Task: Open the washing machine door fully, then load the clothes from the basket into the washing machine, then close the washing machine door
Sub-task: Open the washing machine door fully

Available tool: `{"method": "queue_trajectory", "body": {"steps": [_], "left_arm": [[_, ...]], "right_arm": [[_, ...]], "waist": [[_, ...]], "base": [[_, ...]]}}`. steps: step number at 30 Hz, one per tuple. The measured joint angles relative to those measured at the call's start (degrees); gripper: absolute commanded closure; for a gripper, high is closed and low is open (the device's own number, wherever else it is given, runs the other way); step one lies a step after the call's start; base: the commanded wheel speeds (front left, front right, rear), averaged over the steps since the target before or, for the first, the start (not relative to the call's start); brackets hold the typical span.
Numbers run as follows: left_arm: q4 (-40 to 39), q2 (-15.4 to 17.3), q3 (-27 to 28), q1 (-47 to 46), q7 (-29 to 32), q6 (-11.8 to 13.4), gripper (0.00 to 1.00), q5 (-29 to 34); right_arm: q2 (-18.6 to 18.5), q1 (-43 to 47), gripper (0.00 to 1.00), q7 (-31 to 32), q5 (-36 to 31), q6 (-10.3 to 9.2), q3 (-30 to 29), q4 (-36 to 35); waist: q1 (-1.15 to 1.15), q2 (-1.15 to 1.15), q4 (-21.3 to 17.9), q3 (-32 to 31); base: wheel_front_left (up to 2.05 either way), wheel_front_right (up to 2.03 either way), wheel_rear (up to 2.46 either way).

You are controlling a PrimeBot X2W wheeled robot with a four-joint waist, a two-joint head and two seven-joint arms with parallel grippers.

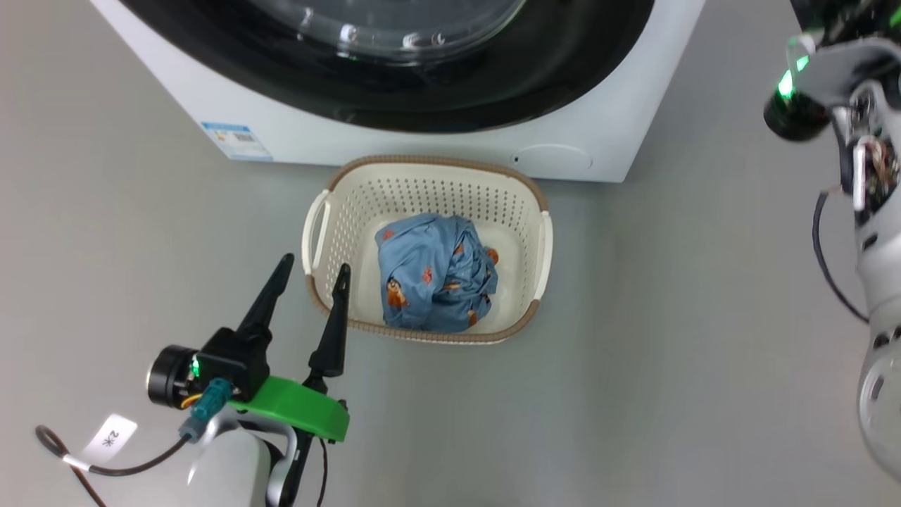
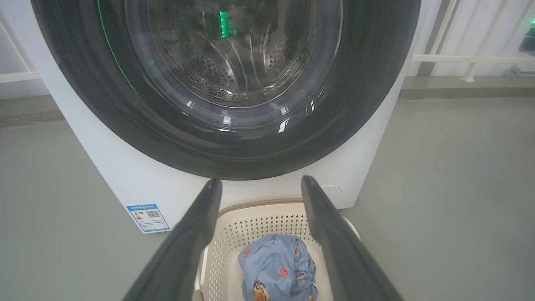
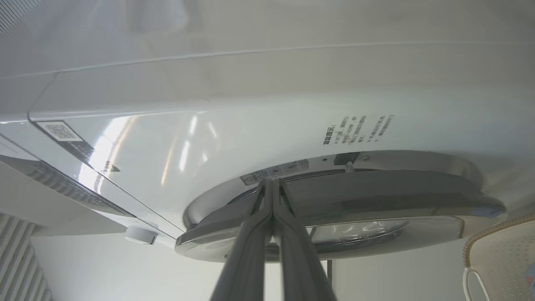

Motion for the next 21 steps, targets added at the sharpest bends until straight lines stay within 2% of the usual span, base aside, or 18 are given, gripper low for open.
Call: {"method": "queue_trajectory", "body": {"steps": [10,21], "left_arm": [[-0.09,-0.42,-1.56,-2.11,0.00,0.02,0.00,-0.21],[-0.09,-0.58,-4.68,-2.41,0.00,0.88,0.00,-2.87]], "right_arm": [[-0.41,-10.16,1.00,-2.58,-1.93,0.00,1.71,10.09],[-1.70,-13.85,1.00,-3.00,-6.72,0.00,5.57,13.69]], "waist": [[0.00,0.00,2.90,2.84],[0.00,0.00,5.91,3.79]], "base": [[0.00,0.00,0.00],[0.00,0.00,0.00]]}}
